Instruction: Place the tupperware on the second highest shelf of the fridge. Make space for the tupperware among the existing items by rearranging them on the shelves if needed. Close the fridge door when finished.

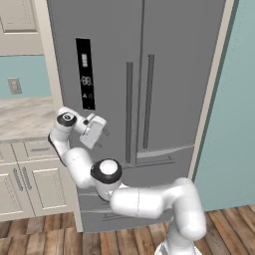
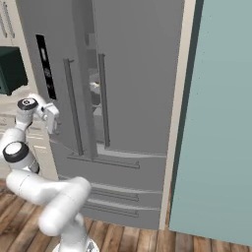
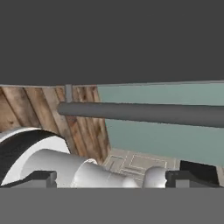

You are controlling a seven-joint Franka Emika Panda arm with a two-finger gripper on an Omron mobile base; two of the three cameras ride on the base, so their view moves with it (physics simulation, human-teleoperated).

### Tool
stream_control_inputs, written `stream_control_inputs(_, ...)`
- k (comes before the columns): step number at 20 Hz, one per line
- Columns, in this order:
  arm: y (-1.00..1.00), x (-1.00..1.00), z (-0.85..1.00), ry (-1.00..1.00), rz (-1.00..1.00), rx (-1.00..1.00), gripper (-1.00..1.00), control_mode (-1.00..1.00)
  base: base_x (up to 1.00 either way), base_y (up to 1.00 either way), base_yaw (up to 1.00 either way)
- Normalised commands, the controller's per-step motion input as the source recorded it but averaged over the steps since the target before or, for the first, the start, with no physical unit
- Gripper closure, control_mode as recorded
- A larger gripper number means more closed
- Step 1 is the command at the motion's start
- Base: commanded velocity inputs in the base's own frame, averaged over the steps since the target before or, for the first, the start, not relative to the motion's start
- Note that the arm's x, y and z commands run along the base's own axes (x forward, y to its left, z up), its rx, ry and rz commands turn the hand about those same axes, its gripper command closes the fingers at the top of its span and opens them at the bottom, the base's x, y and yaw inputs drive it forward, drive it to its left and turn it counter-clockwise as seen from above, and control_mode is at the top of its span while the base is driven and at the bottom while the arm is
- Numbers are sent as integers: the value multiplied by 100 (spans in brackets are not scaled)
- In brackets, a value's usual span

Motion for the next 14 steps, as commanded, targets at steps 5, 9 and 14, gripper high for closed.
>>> stream_control_inputs(5,-61,32,0,-36,51,14,-100,-100,0,0,0)
stream_control_inputs(9,-64,40,0,-31,72,20,-100,-100,0,0,0)
stream_control_inputs(14,-43,48,0,-27,81,16,-100,-100,0,0,0)
